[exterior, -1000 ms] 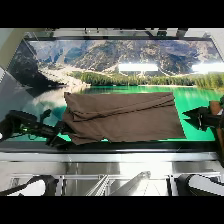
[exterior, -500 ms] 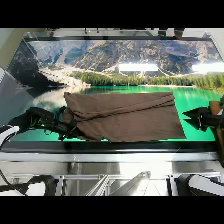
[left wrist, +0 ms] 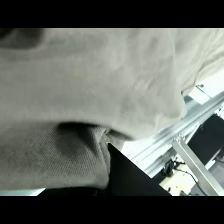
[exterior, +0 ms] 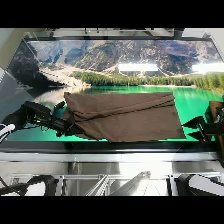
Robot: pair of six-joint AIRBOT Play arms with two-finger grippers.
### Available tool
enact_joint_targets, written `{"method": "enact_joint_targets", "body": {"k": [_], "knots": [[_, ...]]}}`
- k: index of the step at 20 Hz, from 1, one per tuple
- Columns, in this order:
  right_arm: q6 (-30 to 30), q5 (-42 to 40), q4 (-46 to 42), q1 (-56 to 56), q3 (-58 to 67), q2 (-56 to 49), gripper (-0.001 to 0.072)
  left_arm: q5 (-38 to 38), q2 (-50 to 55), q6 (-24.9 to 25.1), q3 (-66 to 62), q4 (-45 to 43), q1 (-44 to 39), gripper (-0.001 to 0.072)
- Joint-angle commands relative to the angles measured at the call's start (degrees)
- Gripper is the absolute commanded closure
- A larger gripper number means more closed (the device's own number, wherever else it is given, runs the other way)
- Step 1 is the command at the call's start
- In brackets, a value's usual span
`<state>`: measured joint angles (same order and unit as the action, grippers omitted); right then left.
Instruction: Fold the shirts.
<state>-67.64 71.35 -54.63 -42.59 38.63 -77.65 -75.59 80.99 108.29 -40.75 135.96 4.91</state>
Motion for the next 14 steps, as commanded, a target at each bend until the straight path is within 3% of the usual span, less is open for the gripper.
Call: {"method": "enact_joint_targets", "body": {"k": [1,3,4,5,6,7,9,14], "knots": [[-1.14,1.64,-3.54,2.23,-1.31,-2.4,0.0078,-1.53,-0.22,0.35,-0.11,0.07,0.22,0.0684],[0.02,3.15,-1.57,4.7,-1.95,-4.33,0.008,-1.6,-0.22,0.35,-0.11,0.07,0.22,0.0683],[1.07,4.83,0.79,5.55,-1.95,-4.96,0.0169,-1.73,-0.22,0.35,-0.13,0.09,0.24,0.0683],[3.39,6.86,4.72,5.95,-1.95,-5.16,0.0438,-1.97,-0.22,0.39,-0.13,0.11,0.24,0.0683],[5.68,8.9,9.46,5.95,-1.9,-5.07,0.0597,-2.36,-0.22,0.7,-0.17,0.22,0.24,0.0683],[7.19,11.21,14.64,5.86,-1.75,-5.07,0.0666,-3.04,-0.22,1.42,-0.17,0.57,0.24,0.0683],[8.48,14.97,20.9,5.57,-1.11,-4.76,0.0692,-5.53,-0.22,2.95,-0.17,0.59,0.35,0.0683],[6.08,16.46,21.24,0.48,0.11,-0.79,0.0693,-13.77,-0.24,3.58,-0.17,0.52,7.26,0.0684]]}}
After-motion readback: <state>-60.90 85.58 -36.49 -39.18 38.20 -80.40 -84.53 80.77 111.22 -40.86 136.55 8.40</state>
